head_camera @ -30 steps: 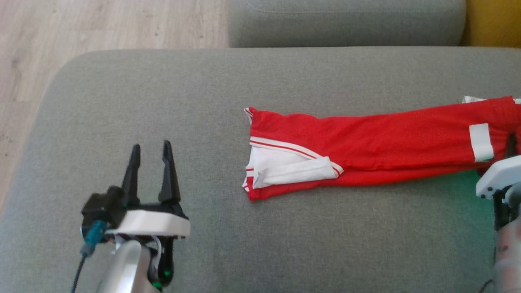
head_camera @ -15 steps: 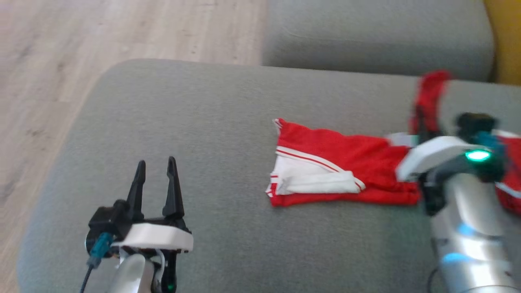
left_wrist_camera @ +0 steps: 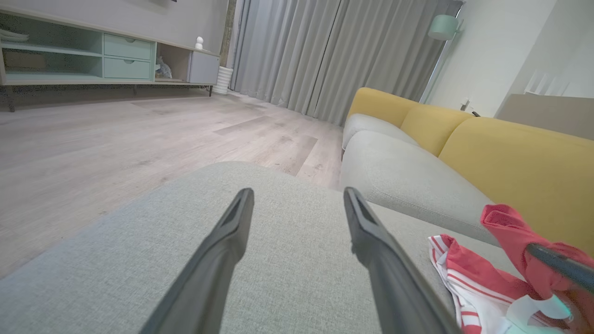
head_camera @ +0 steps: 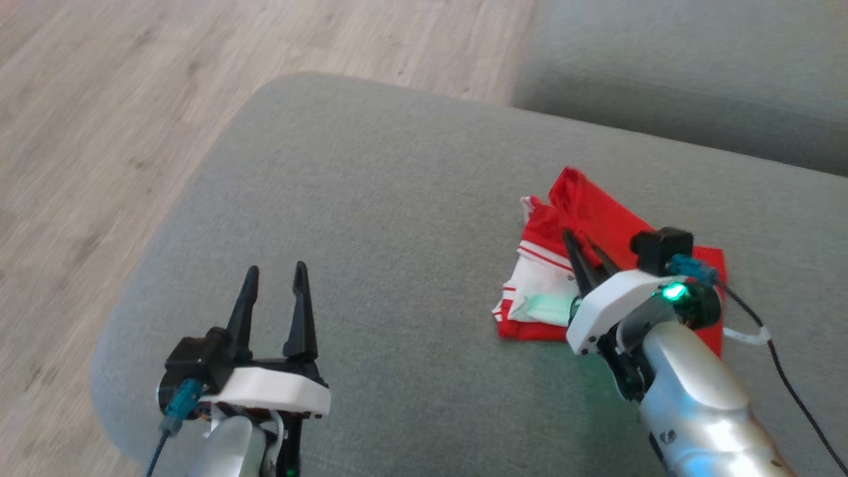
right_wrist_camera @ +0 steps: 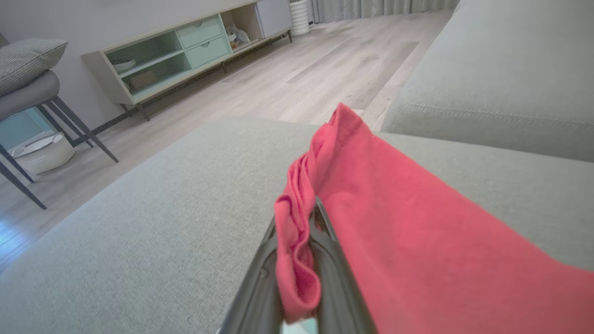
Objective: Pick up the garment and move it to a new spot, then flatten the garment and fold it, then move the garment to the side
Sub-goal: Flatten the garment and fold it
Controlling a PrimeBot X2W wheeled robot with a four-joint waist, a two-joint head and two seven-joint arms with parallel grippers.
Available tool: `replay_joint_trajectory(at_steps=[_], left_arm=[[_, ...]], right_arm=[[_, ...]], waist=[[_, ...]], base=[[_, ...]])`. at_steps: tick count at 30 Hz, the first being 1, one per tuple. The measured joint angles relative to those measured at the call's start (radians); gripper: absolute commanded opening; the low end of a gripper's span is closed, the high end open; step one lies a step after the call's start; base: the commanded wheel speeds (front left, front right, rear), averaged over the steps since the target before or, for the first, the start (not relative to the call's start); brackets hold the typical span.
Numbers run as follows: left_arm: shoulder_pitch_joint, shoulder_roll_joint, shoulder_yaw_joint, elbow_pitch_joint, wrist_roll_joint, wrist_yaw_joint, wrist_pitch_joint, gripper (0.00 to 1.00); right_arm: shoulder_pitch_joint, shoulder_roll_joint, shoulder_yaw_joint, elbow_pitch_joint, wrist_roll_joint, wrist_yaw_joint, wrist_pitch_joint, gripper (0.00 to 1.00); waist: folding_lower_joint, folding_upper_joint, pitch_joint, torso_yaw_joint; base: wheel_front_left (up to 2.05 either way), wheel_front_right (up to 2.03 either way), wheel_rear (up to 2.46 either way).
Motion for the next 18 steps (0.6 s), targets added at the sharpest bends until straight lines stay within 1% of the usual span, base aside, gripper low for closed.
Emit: replay_joint_trajectory(at_steps=[7,8,9,14,16,18], left_arm=[[-0.005,0.0,-0.015,0.001,-0.017,0.005,0.0,1.0],[-0.005,0.0,-0.016,0.001,-0.021,0.006,0.0,1.0],[-0.006,0.0,-0.019,0.001,-0.02,0.012,0.0,1.0],[-0.018,0.0,-0.029,0.007,-0.02,0.012,0.0,1.0],[-0.026,0.0,-0.029,0.008,-0.019,0.012,0.0,1.0],[-0.029,0.0,-0.028,0.008,-0.017,0.012,0.0,1.0]], right_arm=[[-0.023,-0.001,0.061,0.088,0.011,0.0,-0.02,0.0],[-0.026,-0.001,0.07,0.098,0.012,0.0,-0.027,0.42],[-0.027,-0.002,0.078,0.107,0.01,0.0,-0.033,1.0],[-0.028,-0.005,0.187,0.072,0.072,0.0,-0.042,1.0],[-0.04,-0.004,0.199,0.065,0.069,0.0,-0.061,1.0],[-0.062,-0.004,0.182,0.062,0.068,0.0,-0.081,1.0]], waist=[[0.0001,0.0,0.045,0.04],[0.0001,0.0,0.051,0.044],[0.0002,0.0,0.057,0.047],[0.0002,0.0,0.067,0.044],[0.0001,0.0,0.065,0.034],[0.0001,0.0,0.06,0.023]], base=[[0.0,0.0,0.0],[0.0,0.0,0.0],[0.0,0.0,0.0],[0.0,0.0,0.0],[0.0,0.0,0.0],[0.0,0.0,0.0]])
